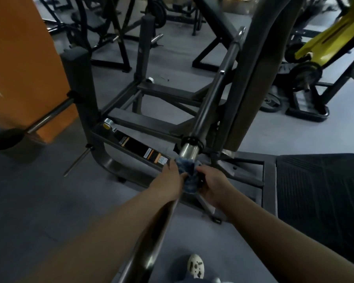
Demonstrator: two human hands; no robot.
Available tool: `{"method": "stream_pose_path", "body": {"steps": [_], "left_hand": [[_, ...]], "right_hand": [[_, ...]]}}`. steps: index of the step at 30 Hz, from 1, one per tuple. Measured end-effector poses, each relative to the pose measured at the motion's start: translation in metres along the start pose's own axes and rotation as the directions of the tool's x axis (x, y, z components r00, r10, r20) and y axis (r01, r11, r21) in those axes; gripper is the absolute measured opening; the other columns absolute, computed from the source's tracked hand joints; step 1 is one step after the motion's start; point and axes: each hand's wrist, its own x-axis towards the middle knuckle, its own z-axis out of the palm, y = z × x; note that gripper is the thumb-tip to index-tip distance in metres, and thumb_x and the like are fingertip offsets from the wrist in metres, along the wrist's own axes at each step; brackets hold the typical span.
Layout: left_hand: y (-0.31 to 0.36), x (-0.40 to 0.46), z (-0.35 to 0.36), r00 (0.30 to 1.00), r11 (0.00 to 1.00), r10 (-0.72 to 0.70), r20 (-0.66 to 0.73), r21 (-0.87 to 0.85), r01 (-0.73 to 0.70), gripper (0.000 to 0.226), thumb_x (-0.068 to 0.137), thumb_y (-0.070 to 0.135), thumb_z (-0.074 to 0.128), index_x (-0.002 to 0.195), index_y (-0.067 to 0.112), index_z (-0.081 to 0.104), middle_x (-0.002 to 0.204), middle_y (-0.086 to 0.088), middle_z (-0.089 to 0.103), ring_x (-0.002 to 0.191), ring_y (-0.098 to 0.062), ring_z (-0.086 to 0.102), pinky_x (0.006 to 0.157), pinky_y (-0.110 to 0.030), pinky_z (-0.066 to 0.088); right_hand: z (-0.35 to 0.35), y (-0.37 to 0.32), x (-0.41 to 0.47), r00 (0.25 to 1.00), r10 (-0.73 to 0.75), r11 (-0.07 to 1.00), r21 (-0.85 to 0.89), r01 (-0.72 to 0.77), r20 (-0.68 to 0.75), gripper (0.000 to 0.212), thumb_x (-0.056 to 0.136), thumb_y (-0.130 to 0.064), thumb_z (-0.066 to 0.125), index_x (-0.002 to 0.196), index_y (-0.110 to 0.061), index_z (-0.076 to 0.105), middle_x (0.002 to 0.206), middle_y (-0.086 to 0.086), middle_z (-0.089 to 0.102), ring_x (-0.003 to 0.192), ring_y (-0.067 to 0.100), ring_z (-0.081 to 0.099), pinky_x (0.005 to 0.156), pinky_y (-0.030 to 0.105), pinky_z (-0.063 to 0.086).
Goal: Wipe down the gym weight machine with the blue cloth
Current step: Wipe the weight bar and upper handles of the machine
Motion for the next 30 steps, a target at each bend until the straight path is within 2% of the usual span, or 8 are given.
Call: {"method": "stream_pose_path", "body": {"steps": [4,7,14,18,23,26,28,30], "left_hand": [[0.023,0.022,-0.010,0.998,0.997,-0.056,-0.036,0.058,0.058,0.054,0.097,0.043,0.038,0.141,0.019,0.019,0.133,-0.023,0.039,0.113,-0.039,0.051,0.093,-0.045,0.042],[0.031,0.036,-0.012,0.998,0.998,-0.043,-0.053,0.040,0.045,0.050,0.097,0.043,0.040,0.138,0.020,0.024,0.124,-0.019,0.053,0.108,-0.035,0.055,0.090,-0.044,0.045],[0.040,0.045,-0.014,0.991,0.998,-0.057,-0.124,-0.010,0.056,0.047,0.095,0.037,0.049,0.133,0.012,0.037,0.124,-0.013,0.057,0.113,-0.029,0.054,0.089,-0.033,0.041],[0.036,0.040,-0.026,0.969,0.999,-0.037,-0.243,0.009,0.041,0.020,0.095,0.028,0.051,0.097,0.008,0.048,0.104,-0.014,0.061,0.099,-0.028,0.057,0.072,-0.026,0.035],[0.050,0.026,-0.048,0.933,0.993,0.109,-0.344,-0.006,-0.119,0.018,0.092,0.022,0.056,0.095,0.003,0.057,0.090,-0.007,0.058,0.089,-0.021,0.056,0.075,-0.028,0.040],[0.065,0.019,-0.054,0.921,0.976,0.183,-0.345,-0.046,-0.211,0.018,0.091,0.022,0.058,0.098,0.006,0.059,0.096,-0.007,0.063,0.093,-0.021,0.058,0.083,-0.032,0.045],[0.075,0.014,-0.057,0.912,0.964,0.219,-0.346,-0.064,-0.256,0.019,0.091,0.023,0.058,0.102,0.008,0.059,0.097,-0.003,0.062,0.094,-0.017,0.057,0.078,-0.023,0.042],[0.082,0.009,-0.058,0.903,0.952,0.256,-0.345,-0.072,-0.297,0.024,0.092,0.024,0.057,0.111,0.010,0.057,0.098,0.003,0.058,0.095,-0.011,0.053,0.072,-0.013,0.033]], "right_hand": [[-0.006,-0.029,0.029,1.000,-0.023,0.996,-0.089,0.022,-0.007,0.023,0.098,-0.007,0.040,0.080,-0.009,0.053,0.074,0.009,0.055,0.067,0.020,0.054,0.053,0.028,0.049],[-0.012,-0.040,0.046,1.000,-0.005,0.995,-0.099,0.007,0.024,0.018,0.099,-0.008,0.040,0.089,-0.007,0.054,0.077,0.009,0.058,0.067,0.019,0.056,0.045,0.023,0.052],[-0.024,-0.049,0.065,0.996,0.066,0.959,-0.280,-0.048,0.056,0.012,0.096,-0.006,0.045,0.104,-0.006,0.054,0.082,0.010,0.060,0.069,0.018,0.061,0.062,0.030,0.052],[-0.027,-0.054,0.060,0.994,0.085,0.941,-0.333,-0.056,0.073,0.011,0.096,-0.009,0.045,0.097,-0.009,0.056,0.083,0.007,0.058,0.070,0.018,0.060,0.076,0.036,0.052],[-0.021,-0.061,0.043,0.989,0.051,0.954,-0.298,-0.008,0.139,0.021,0.098,-0.009,0.040,0.081,-0.015,0.051,0.077,0.005,0.053,0.066,0.016,0.054,0.055,0.024,0.048],[-0.013,-0.067,0.027,0.994,0.012,0.972,-0.234,0.013,0.109,0.013,0.098,-0.011,0.042,0.101,-0.012,0.055,0.091,0.007,0.062,0.070,0.015,0.059,0.053,0.025,0.048],[-0.012,-0.070,0.017,0.991,-0.019,0.985,-0.167,0.042,0.133,0.021,0.098,-0.012,0.044,0.117,-0.012,0.052,0.110,0.011,0.062,0.077,0.017,0.060,0.055,0.026,0.049],[-0.012,-0.072,0.010,0.987,-0.077,0.986,-0.139,0.097,0.138,0.026,0.098,-0.012,0.043,0.123,-0.012,0.052,0.115,0.013,0.060,0.081,0.019,0.061,0.063,0.030,0.052]]}}
